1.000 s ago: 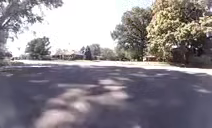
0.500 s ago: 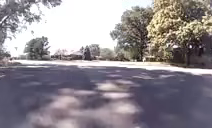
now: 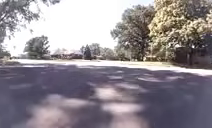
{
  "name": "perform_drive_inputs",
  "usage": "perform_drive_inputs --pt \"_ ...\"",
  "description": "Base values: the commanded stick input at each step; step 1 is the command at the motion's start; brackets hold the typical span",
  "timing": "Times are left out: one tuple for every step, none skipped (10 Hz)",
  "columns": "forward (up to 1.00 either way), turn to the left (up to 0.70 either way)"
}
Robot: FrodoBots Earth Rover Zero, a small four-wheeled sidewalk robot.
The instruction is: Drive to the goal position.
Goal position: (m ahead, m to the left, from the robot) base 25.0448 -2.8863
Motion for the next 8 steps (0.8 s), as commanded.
perform_drive_inputs --pt "1.00 0.00" --pt "1.00 0.00" --pt "1.00 0.00" --pt "1.00 0.00" --pt "1.00 0.00" --pt "1.00 0.00" --pt "1.00 0.00" --pt "1.00 0.00"
